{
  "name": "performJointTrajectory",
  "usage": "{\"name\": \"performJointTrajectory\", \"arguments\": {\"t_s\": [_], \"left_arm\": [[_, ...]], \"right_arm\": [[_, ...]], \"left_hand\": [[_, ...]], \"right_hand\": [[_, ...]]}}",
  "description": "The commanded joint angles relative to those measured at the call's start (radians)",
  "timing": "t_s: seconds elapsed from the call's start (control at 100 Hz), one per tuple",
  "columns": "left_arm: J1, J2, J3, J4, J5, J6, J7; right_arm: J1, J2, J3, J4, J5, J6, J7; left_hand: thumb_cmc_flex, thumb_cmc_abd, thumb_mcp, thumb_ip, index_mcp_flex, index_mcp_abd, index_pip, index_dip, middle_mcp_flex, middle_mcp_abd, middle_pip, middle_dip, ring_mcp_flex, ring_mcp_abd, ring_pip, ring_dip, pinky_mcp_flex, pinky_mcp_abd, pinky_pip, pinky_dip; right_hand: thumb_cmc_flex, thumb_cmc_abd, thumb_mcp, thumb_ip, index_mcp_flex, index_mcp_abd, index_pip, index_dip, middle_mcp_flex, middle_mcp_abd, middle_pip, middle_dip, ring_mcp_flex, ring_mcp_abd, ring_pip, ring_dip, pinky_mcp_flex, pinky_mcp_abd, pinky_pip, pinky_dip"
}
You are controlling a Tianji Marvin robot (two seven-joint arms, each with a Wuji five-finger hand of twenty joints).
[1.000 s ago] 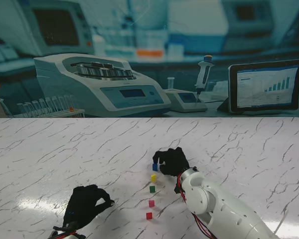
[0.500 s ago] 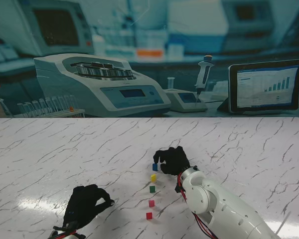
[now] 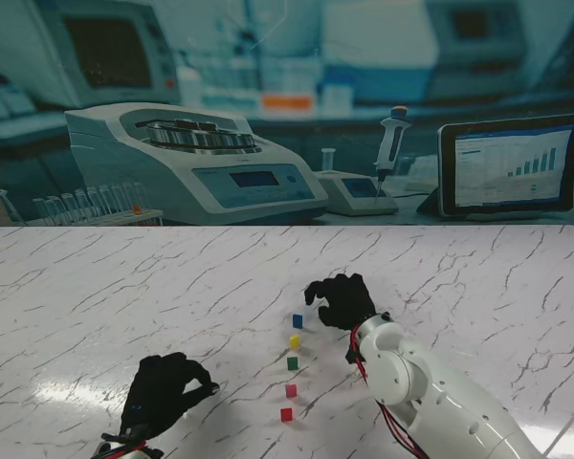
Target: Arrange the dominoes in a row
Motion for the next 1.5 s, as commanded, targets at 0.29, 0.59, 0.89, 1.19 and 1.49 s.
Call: {"name": "performJointTrajectory", "arguments": {"t_s": [0.29,0.59,0.89,1.19,1.49], "left_arm": [[0.008,-0.002,-0.015,-0.009,0.026,-0.036,-0.001],[0.025,0.006,-0.054,-0.056,0.079,-0.061,-0.028],[0.028,0.012,-0.075,-0.082,0.111,-0.097,-0.049],[0.022,0.014,-0.082,-0.08,0.129,-0.123,-0.034],[0.022,0.013,-0.082,-0.075,0.141,-0.132,-0.002]], "right_arm": [[-0.107,0.037,0.142,-0.126,-0.067,-0.015,0.042],[-0.246,0.061,0.31,-0.249,-0.128,-0.083,0.08],[-0.427,0.067,0.476,-0.356,-0.167,-0.217,0.063],[-0.59,0.062,0.601,-0.406,-0.186,-0.353,0.006],[-0.679,0.056,0.664,-0.399,-0.186,-0.433,-0.033]], "left_hand": [[-0.135,-0.015,0.027,0.021,-0.014,0.007,-0.111,0.014,-0.024,-0.007,-0.014,0.005,-0.003,-0.007,-0.014,0.005,-0.012,0.01,0.017,0.012],[-0.225,-0.074,0.029,0.021,-0.043,0.016,-0.213,0.01,-0.064,-0.007,-0.047,-0.005,-0.034,-0.026,-0.049,-0.008,-0.031,-0.028,-0.041,-0.017],[-0.274,-0.099,0.031,0.019,-0.07,0.037,-0.316,-0.01,-0.121,0.0,-0.079,-0.03,-0.093,-0.045,-0.059,-0.046,-0.049,-0.094,-0.123,-0.058],[-0.301,-0.104,0.03,0.017,-0.086,0.047,-0.377,-0.024,-0.154,0.005,-0.091,-0.047,-0.123,-0.05,-0.066,-0.06,-0.051,-0.118,-0.15,-0.072],[-0.309,-0.108,0.031,0.017,-0.09,0.048,-0.407,-0.027,-0.165,0.007,-0.095,-0.053,-0.129,-0.049,-0.069,-0.065,-0.048,-0.12,-0.153,-0.073]], "right_hand": [[-0.122,0.088,-0.12,0.084,-0.039,0.136,-0.334,-0.075,-0.1,0.044,-0.15,-0.087,-0.059,-0.006,-0.262,-0.137,-0.034,0.044,-0.166,-0.032],[-0.206,0.085,-0.203,0.045,-0.12,0.231,-0.479,-0.2,-0.189,0.088,-0.312,-0.172,-0.104,-0.005,-0.453,-0.216,-0.005,0.108,-0.413,0.023],[-0.255,0.097,-0.258,0.024,-0.176,0.281,-0.537,-0.289,-0.255,0.106,-0.386,-0.227,-0.153,-0.006,-0.549,-0.284,0.036,0.13,-0.662,0.154],[-0.276,0.103,-0.294,0.011,-0.184,0.298,-0.552,-0.303,-0.26,0.124,-0.402,-0.232,-0.16,0.009,-0.561,-0.29,0.038,0.137,-0.684,0.178],[-0.278,0.103,-0.304,0.011,-0.184,0.3,-0.555,-0.31,-0.258,0.128,-0.408,-0.229,-0.162,0.011,-0.561,-0.288,0.043,0.138,-0.696,0.199]]}}
